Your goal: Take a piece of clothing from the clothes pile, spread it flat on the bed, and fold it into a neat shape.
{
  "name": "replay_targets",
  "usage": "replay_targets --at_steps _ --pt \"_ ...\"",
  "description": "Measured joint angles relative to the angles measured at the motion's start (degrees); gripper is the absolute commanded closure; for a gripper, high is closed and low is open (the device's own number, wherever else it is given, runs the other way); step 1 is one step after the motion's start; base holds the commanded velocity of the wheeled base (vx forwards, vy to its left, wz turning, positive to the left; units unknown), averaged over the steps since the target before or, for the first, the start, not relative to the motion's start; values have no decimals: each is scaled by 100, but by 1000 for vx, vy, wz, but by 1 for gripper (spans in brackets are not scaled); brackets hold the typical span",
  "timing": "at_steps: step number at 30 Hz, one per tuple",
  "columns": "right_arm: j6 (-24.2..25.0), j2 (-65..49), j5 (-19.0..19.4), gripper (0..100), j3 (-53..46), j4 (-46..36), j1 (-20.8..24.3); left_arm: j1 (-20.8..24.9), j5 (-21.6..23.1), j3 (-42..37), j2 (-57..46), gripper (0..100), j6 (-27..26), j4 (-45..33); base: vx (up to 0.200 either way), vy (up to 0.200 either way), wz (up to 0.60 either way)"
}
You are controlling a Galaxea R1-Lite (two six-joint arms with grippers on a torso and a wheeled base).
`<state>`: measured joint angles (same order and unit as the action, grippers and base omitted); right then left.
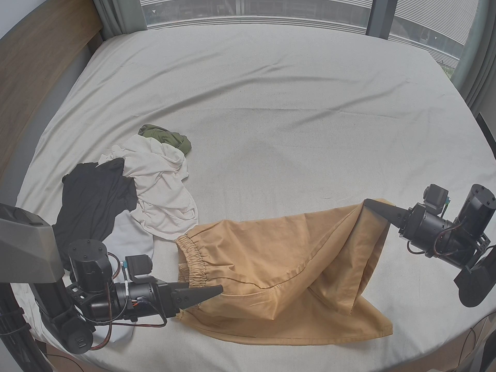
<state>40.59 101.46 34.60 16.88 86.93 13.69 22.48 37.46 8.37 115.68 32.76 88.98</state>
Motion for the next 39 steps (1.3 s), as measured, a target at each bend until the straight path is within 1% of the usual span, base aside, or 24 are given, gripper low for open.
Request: replay_targets --at_steps 7,13,32,33,39 --pt "0 16 0 100 -5 -2 2 43 -13 96 133 0 -84 0 0 0 0" --pt "0 18 -11 100 -11 -2 72 56 -21 258 378 0 -295 0 0 0 0" --pt "0 18 -17 100 -18 -4 98 296 -21 577 880 0 -323 0 0 0 0" --pt "0 18 -17 100 -18 -2 98 296 -21 601 918 100 -328 2 0 0 0" --pt "0 18 -15 100 -18 -2 98 273 -44 675 1029 100 -334 -2 0 0 0"
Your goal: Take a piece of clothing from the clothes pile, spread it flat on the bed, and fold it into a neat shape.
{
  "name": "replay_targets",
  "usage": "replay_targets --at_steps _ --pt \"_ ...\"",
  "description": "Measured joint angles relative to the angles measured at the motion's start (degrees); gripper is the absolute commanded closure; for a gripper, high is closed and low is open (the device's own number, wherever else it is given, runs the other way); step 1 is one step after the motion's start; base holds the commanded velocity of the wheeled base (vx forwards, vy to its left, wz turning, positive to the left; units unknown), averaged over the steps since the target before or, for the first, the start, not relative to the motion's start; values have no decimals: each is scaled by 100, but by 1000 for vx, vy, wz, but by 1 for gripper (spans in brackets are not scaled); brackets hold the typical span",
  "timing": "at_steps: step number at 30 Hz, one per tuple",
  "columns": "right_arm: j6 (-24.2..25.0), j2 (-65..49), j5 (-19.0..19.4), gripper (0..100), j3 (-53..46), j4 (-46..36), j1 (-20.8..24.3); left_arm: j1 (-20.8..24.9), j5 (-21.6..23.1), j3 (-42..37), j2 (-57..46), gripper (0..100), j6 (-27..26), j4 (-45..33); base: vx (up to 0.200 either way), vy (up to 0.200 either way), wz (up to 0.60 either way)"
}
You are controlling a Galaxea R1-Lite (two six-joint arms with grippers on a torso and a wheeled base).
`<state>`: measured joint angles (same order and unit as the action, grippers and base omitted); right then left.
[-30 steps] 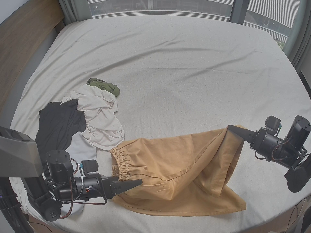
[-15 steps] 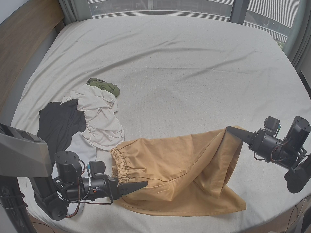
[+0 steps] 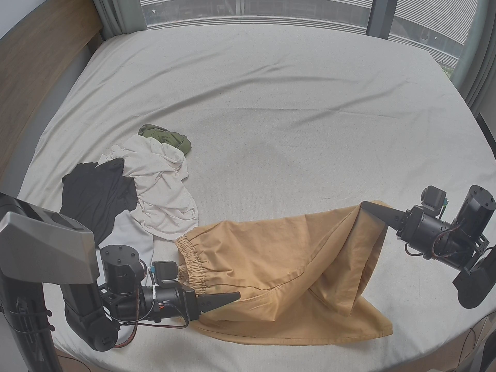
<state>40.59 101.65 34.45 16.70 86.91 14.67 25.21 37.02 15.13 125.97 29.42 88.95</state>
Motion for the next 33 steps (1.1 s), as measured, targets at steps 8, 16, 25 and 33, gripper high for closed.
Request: replay_targets --at_steps 8,16,25,33 --pt "0 4 -2 100 -2 -1 0 -30 -10 22 2 100 -2 2 0 0 0" --pt "0 1 -2 100 7 16 -21 -137 -11 22 -328 100 0 0 0 0 0" --pt "0 -38 4 100 27 11 -45 -410 -2 27 -986 100 13 -2 0 0 0" --pt "-6 -212 6 100 60 -30 -83 -622 0 102 -1484 100 24 0 0 0 0"
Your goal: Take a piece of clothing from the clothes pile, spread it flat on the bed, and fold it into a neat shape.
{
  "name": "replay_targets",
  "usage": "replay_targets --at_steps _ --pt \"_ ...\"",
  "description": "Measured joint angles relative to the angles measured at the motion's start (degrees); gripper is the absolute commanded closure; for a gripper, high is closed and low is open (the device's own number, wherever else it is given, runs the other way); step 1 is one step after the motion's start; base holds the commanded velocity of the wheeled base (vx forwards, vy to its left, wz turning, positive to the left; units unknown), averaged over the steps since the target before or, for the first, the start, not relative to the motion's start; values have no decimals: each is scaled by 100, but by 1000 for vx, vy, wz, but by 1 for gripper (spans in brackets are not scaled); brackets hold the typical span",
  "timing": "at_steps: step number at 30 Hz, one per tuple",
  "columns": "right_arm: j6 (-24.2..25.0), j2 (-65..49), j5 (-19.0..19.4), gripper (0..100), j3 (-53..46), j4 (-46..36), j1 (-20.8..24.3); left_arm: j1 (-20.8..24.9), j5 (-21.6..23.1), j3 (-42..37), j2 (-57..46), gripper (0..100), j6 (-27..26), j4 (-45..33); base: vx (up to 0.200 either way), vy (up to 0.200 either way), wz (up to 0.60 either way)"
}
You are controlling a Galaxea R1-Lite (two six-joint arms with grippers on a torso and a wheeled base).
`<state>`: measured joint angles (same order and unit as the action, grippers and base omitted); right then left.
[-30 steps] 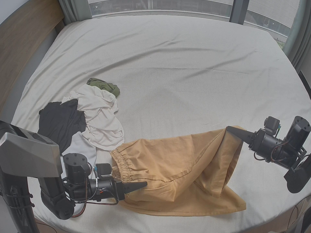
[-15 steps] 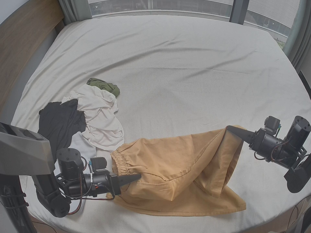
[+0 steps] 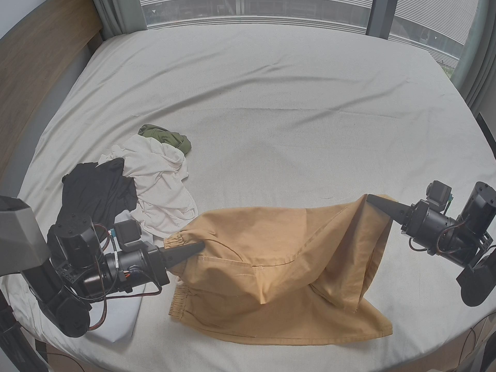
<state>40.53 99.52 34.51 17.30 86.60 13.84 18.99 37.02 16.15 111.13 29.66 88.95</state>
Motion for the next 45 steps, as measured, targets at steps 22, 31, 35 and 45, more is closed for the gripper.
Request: replay_targets --at_steps 22,31,35,45 --pt "-20 -347 6 100 174 -11 -224 -345 9 195 -625 100 -32 0 0 0 0" --pt "-20 -485 9 100 293 -17 -461 -412 9 208 -813 100 -211 0 0 0 0" --pt "-20 -503 11 100 334 -15 -552 -428 9 221 -895 100 -216 2 0 0 0" --pt "-22 -521 11 100 425 -15 -723 -517 6 313 -1001 100 -218 0 0 0 0"
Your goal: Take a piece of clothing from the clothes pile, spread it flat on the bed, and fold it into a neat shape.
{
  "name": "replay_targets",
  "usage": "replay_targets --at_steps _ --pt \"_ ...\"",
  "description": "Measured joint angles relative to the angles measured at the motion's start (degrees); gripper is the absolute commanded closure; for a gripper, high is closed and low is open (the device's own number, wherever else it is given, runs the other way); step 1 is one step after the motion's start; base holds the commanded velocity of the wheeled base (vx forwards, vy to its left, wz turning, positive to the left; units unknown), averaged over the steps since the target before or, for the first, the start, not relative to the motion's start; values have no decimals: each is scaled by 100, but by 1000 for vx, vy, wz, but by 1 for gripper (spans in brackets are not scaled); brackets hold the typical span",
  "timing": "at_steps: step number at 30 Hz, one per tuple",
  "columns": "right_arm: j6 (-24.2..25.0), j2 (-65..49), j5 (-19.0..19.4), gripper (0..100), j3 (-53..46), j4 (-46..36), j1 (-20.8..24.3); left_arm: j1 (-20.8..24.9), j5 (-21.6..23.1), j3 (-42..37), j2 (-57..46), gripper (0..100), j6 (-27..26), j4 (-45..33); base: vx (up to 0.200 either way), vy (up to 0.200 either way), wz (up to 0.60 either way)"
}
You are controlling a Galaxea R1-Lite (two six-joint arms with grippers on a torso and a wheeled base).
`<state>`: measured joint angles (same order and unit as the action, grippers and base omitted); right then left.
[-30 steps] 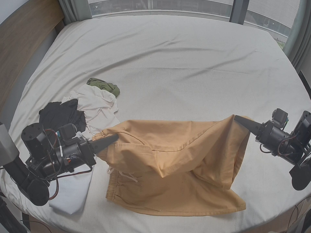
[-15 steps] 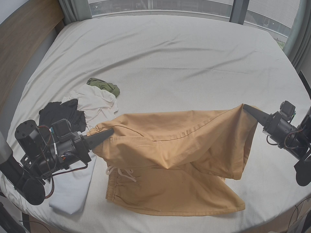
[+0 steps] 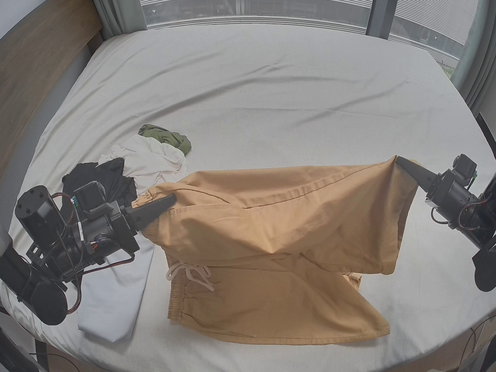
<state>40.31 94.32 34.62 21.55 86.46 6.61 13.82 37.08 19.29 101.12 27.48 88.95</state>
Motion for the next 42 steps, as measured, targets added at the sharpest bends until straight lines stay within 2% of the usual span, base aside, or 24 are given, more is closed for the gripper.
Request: replay_targets --at_steps 42 --pt "11 -17 156 100 243 15 -472 -390 17 185 -233 100 -50 2 0 0 0"
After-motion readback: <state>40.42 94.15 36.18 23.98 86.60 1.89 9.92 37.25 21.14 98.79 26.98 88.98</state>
